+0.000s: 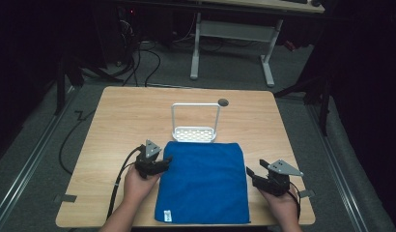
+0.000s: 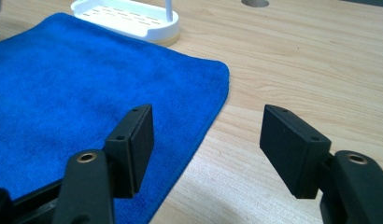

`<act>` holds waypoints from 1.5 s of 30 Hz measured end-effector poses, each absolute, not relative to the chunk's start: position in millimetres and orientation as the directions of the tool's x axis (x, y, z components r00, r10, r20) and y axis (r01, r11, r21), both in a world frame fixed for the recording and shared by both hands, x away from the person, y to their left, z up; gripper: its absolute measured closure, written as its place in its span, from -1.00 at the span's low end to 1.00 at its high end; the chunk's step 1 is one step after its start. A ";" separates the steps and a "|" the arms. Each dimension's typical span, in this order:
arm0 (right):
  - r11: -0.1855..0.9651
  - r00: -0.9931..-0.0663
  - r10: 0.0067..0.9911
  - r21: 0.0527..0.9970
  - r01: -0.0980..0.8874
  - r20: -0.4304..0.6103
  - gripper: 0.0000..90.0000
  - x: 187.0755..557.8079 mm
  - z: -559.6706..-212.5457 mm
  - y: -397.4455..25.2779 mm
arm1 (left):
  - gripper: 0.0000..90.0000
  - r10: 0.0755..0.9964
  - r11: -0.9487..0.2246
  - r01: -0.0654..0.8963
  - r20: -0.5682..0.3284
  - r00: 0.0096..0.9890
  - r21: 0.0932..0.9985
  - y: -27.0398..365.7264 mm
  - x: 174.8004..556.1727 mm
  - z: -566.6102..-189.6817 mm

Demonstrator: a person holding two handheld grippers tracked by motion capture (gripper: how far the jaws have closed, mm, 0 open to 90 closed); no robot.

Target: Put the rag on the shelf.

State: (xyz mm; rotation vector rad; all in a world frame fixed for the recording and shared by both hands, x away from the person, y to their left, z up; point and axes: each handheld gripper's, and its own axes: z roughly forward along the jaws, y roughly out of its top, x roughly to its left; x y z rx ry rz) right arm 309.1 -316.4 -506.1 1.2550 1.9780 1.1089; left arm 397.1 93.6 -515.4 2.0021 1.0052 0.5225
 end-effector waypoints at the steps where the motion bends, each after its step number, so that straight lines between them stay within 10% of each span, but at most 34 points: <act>1: 0.227 -0.417 0.909 0.858 0.460 -0.016 -0.21 309.1 -506.2 -315.8 | -0.08 0.803 -0.352 0.470 0.004 0.596 0.809 92.1 401.8 -515.2; 17: 0.262 -0.442 0.896 0.847 0.462 -0.037 -0.19 312.1 -509.5 -310.4 | 0.11 0.798 -0.250 0.538 -0.143 0.585 0.805 90.9 451.4 -523.1; 29: 0.256 -0.392 0.919 0.820 0.512 -0.042 0.36 378.7 -507.2 -284.9 | 0.31 0.828 -0.274 0.564 -0.108 0.550 0.779 86.4 452.4 -532.5; 45: 0.214 -0.327 0.945 0.742 0.635 0.007 0.37 421.9 -524.1 -279.6 | 0.51 0.824 -0.274 0.590 -0.130 0.551 0.759 85.4 455.7 -534.0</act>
